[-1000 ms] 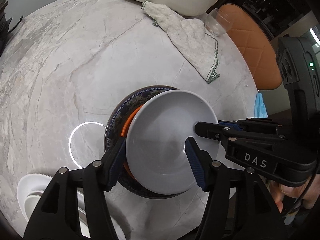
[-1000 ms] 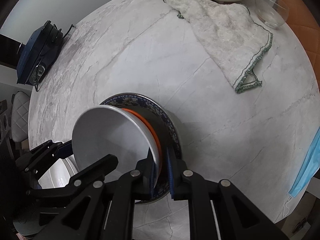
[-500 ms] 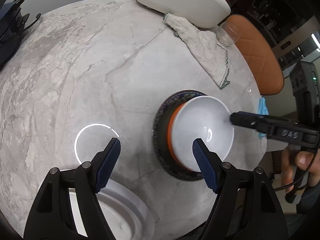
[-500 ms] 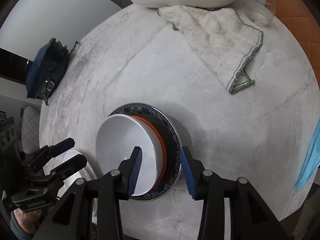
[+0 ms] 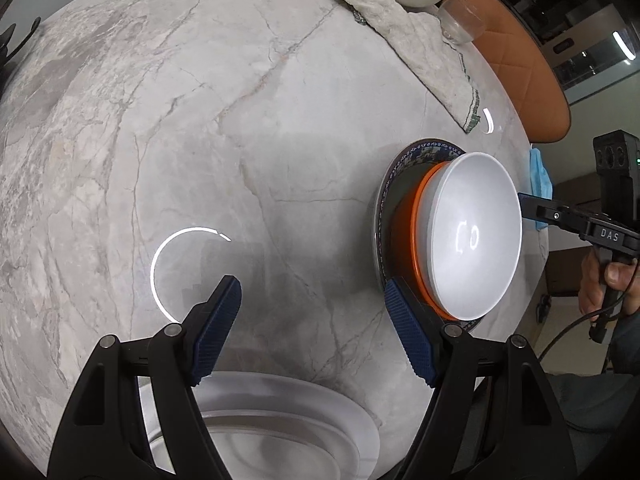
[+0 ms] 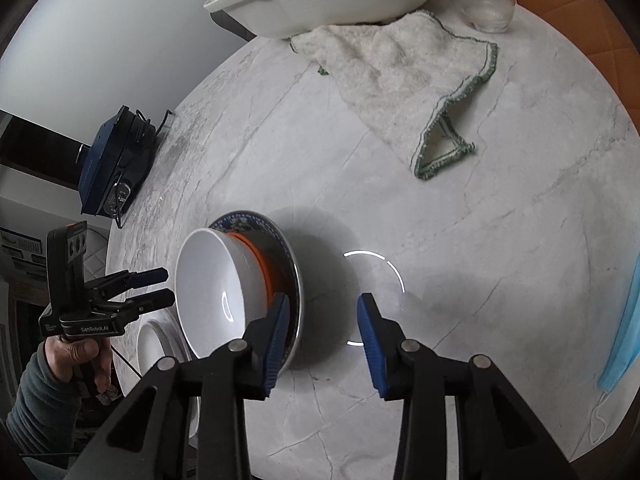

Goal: Organize plates and bowls
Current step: 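Open both tools to release the white bowl inside the orange bowl, then grasp the nested bowl stack rim with the left tool while the right tool grasps it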

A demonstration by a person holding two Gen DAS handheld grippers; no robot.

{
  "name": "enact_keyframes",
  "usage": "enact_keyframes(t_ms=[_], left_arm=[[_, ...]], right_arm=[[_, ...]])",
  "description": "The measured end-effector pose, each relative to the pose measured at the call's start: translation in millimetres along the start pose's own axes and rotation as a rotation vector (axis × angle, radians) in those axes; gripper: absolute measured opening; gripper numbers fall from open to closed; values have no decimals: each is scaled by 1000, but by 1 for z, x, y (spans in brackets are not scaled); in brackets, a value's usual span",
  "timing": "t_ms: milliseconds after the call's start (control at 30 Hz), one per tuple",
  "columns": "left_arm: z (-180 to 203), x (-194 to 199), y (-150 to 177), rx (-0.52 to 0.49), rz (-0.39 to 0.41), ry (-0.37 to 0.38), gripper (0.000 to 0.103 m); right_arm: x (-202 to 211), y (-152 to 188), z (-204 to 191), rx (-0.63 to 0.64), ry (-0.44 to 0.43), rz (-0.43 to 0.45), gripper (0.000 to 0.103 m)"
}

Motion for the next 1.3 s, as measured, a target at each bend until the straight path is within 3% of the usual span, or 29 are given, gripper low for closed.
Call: enact_keyframes(t_ms=[233, 400, 633, 933, 1067, 1300], left_arm=[[6, -11, -4, -15, -15, 2, 73], [9, -16, -4, -28, -25, 30, 65], [22, -28, -12, -37, -43, 85, 32], [29, -30, -14, -13, -66, 131, 10], [30, -32, -15, 9, -85, 135, 8], [30, -32, -10, 41, -85, 135, 8]], right_arm=[[-16, 3, -6, 26, -16, -44, 37], [-25, 0, -11, 45, -21, -75, 36], [-47, 0, -13, 60, -28, -136, 28], [-50, -1, -9, 31, -66, -142, 24], [-50, -2, -11, 22, -97, -145, 11], [-52, -5, -6, -45, -134, -138, 10]])
Point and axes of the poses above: each gripper's, at about its wrist camera, not at the fingertips, and x roughly against the way its jaws point, z to its right, y to its underside, the point moved 2 cm from there along -x, roughly the way its jaws point, and after that the axes turned 9 degrees about x, right-handed, at the moved point
